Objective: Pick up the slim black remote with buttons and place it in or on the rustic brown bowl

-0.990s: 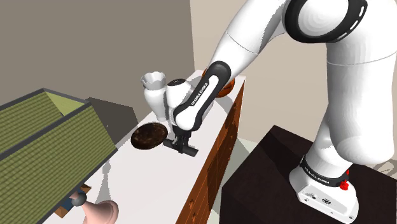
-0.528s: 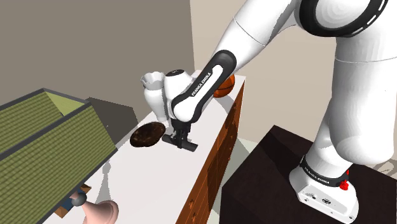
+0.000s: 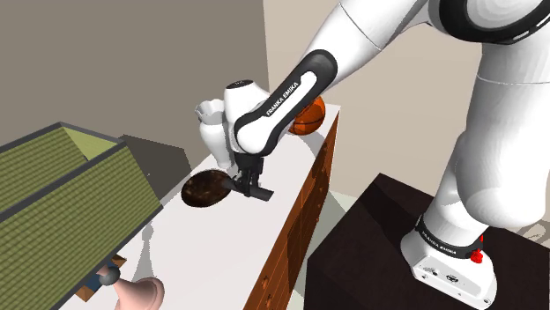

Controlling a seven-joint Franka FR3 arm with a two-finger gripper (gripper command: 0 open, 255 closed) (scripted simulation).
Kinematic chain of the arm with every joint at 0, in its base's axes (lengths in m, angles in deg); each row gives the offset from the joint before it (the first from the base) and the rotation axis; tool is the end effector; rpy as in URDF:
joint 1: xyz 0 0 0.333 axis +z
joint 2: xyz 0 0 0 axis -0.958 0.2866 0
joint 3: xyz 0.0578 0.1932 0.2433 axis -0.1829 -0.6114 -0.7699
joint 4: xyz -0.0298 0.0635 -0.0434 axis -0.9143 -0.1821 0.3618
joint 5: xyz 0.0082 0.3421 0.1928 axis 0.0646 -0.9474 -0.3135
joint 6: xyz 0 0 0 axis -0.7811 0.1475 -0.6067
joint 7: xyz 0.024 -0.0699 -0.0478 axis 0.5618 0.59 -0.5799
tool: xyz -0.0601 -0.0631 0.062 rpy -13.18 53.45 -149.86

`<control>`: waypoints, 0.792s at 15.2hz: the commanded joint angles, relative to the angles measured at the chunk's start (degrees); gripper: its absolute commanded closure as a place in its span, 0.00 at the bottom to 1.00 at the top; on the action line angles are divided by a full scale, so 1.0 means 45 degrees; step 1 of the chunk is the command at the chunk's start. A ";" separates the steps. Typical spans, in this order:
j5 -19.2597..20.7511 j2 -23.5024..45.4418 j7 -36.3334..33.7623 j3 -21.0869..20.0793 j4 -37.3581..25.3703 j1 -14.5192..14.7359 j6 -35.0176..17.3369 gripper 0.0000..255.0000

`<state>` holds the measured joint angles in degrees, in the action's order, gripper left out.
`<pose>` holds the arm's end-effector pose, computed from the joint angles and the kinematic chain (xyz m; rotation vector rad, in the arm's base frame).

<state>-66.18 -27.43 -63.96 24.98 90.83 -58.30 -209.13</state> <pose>0.4997 0.2287 0.2828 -3.0356 -0.4019 0.0306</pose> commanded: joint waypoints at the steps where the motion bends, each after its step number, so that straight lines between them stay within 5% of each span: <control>1: -0.0043 -0.0298 0.0009 -0.0015 -0.0020 -0.0016 0.0317 1.00; 3: -0.0064 -0.0458 0.0011 -0.0020 -0.0065 -0.0024 0.0522 1.00; 12: 0.0708 0.3714 -0.0343 0.0289 -0.6191 0.0249 0.2500 1.00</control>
<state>-63.35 -13.15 -65.40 26.11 66.58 -57.36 -199.04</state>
